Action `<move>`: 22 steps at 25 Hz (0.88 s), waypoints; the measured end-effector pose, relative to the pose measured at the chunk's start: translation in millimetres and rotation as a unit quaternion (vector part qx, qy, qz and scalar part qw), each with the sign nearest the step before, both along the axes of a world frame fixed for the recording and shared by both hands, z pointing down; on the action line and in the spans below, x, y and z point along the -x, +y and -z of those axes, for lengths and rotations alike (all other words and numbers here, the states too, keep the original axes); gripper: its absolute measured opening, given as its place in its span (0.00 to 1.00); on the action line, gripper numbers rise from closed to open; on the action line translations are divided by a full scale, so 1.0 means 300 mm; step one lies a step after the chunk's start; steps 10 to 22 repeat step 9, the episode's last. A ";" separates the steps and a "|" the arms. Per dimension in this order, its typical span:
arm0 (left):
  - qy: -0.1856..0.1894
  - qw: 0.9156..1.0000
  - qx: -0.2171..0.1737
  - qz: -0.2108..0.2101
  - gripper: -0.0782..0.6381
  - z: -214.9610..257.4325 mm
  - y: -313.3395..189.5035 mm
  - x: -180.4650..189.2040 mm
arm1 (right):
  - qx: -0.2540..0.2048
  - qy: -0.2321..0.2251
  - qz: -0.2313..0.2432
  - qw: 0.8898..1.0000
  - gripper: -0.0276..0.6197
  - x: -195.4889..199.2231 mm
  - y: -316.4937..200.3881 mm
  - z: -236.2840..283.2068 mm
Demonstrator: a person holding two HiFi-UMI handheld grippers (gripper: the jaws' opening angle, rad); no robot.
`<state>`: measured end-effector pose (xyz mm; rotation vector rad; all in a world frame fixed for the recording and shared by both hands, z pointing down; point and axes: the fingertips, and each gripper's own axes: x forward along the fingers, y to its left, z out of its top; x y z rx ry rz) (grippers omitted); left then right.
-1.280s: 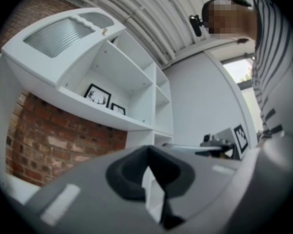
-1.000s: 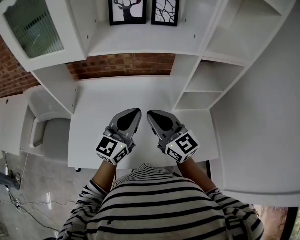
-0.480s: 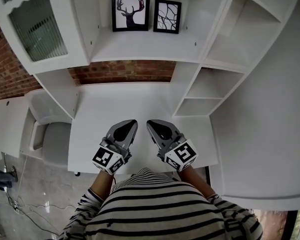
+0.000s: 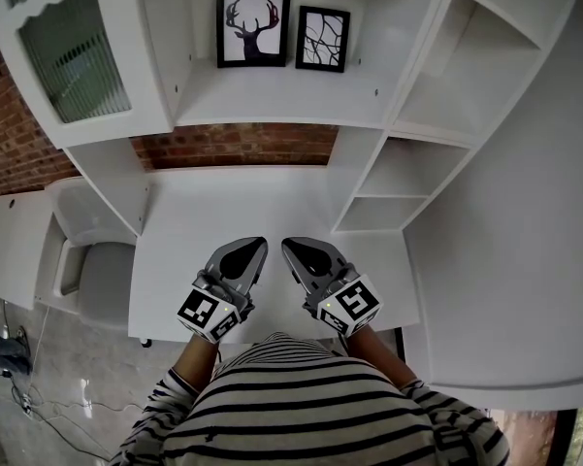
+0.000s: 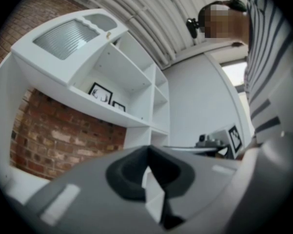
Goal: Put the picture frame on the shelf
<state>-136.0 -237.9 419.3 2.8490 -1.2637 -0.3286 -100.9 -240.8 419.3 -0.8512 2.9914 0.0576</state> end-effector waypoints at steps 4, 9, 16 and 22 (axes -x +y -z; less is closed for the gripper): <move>-0.001 1.000 0.000 -0.002 0.12 0.005 -0.006 -0.004 | 0.002 -0.003 -0.004 1.000 0.05 -0.006 -0.008 0.000; 0.003 1.000 -0.003 -0.001 0.12 0.014 -0.011 0.006 | 0.004 -0.001 -0.007 1.000 0.05 -0.002 -0.011 -0.007; 0.003 1.000 -0.003 -0.001 0.12 0.014 -0.011 0.006 | 0.004 -0.001 -0.007 1.000 0.05 -0.002 -0.011 -0.007; 0.003 1.000 -0.003 -0.001 0.12 0.014 -0.011 0.006 | 0.004 -0.001 -0.007 1.000 0.05 -0.002 -0.011 -0.007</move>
